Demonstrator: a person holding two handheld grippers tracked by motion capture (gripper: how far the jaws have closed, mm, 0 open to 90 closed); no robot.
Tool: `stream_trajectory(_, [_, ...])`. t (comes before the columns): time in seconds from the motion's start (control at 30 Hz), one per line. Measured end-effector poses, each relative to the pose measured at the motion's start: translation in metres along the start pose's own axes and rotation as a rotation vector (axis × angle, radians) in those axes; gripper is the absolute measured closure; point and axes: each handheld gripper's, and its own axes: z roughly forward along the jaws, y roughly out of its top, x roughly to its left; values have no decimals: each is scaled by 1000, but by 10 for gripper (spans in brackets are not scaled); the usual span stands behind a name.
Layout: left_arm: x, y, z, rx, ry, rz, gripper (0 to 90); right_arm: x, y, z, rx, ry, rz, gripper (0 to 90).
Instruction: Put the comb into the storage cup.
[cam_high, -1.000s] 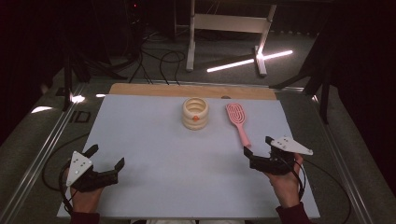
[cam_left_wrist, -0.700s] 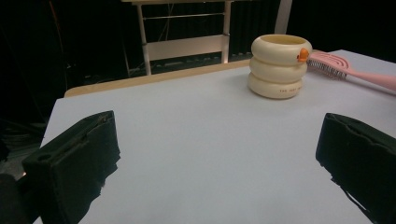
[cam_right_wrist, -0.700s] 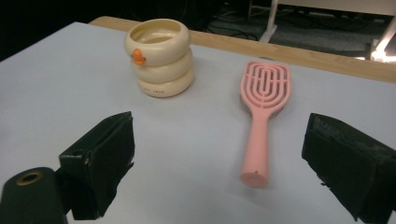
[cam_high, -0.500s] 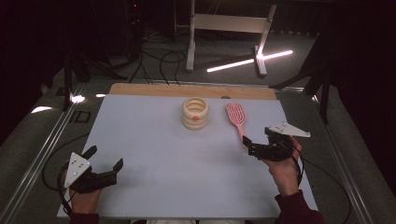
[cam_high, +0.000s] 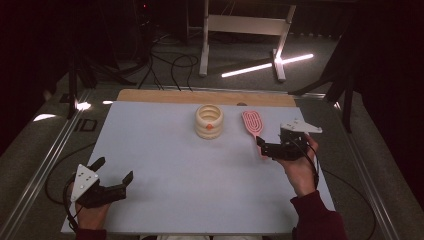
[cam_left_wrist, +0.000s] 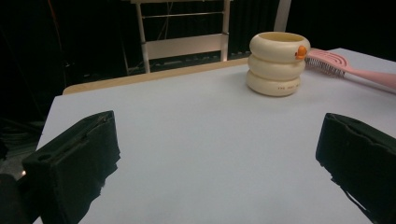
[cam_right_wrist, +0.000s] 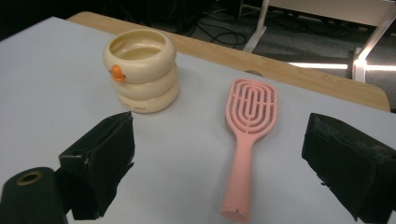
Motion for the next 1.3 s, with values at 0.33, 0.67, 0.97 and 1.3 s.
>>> stream_trajectory(0.33, [0,0,0,0,-2,0,0,-5,12,16,41,-16,-19,95])
stream_trajectory(0.67, [0,-1,0,2,-2,2,0,-17,18,32,87,-32,-6,94])
stream_trajectory(0.97, [-1,-1,0,6,-4,0,0,-25,21,45,123,-47,-2,94])
stream_trajectory(1.3, [-1,-2,1,8,-8,1,0,-33,18,65,191,-60,15,94])
